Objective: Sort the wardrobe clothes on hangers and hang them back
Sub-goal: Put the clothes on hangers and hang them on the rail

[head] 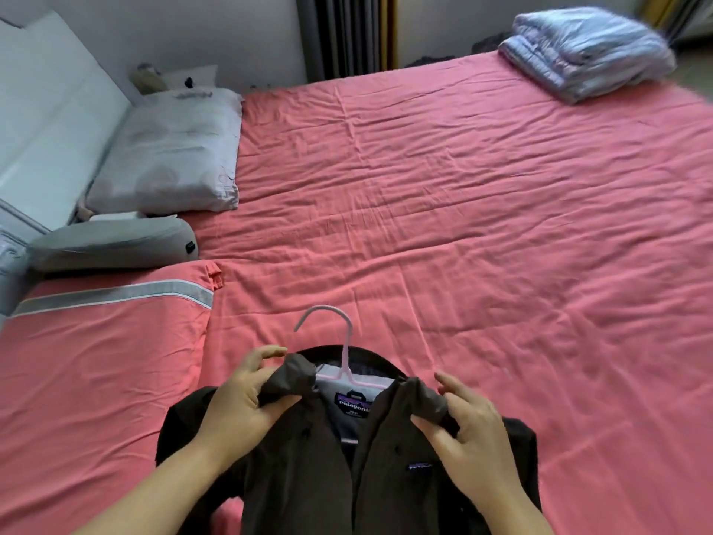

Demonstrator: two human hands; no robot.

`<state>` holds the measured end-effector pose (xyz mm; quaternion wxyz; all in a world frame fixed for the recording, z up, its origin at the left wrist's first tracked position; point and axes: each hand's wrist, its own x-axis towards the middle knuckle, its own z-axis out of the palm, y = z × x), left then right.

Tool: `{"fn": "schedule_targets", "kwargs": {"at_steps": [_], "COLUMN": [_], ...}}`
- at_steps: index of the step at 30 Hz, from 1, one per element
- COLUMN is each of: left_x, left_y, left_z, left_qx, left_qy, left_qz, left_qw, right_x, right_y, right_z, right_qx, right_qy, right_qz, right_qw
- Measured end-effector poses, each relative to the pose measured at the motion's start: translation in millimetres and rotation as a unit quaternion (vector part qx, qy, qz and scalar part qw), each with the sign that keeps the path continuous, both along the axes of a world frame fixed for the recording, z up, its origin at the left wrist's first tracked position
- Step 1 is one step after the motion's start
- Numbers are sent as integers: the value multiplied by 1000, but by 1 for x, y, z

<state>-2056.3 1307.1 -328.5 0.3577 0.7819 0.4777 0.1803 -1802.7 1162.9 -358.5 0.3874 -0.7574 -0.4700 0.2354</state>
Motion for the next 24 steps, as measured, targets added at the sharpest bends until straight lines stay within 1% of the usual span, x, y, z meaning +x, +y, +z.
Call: {"fn": "schedule_targets", "kwargs": {"at_steps": [2, 4, 8, 10, 12, 15, 18, 20, 22, 24], "left_x": [-6, -9, -13, -12, -11, -11, -20, -23, -27, -28], "left_y": [-17, -32, -52, -60, -74, -96, -129, -149, -173, -197], "left_z": [28, 56, 101, 123, 149, 187, 230, 252, 273, 289], "left_qx": [-7, -23, 6, 21, 44, 68, 86, 98, 113, 119], "left_qy": [-35, -51, -76, -92, -115, -146, -183, -209, -235, -251], "left_qz": [-30, -44, -65, -112, -184, -281, -374, -418, -460, -499], "left_qw": [999, 997, 995, 989, 975, 946, 905, 879, 849, 821], "right_x": [-10, -22, -48, -62, -81, -120, -174, -204, -239, -273], "right_y": [-25, -51, -103, -127, -157, -203, -255, -283, -311, -338], "right_z": [31, 63, 124, 155, 189, 232, 269, 287, 305, 321], "right_qx": [-7, -17, -13, 8, 39, 81, 104, 95, 77, 65], "right_qy": [5, 11, 32, 14, -16, -59, -132, -203, -291, -353], "right_qz": [-14, -41, -90, -90, -121, -197, -285, -325, -372, -424], "right_qw": [1000, 999, 995, 996, 992, 975, 944, 919, 878, 831]}}
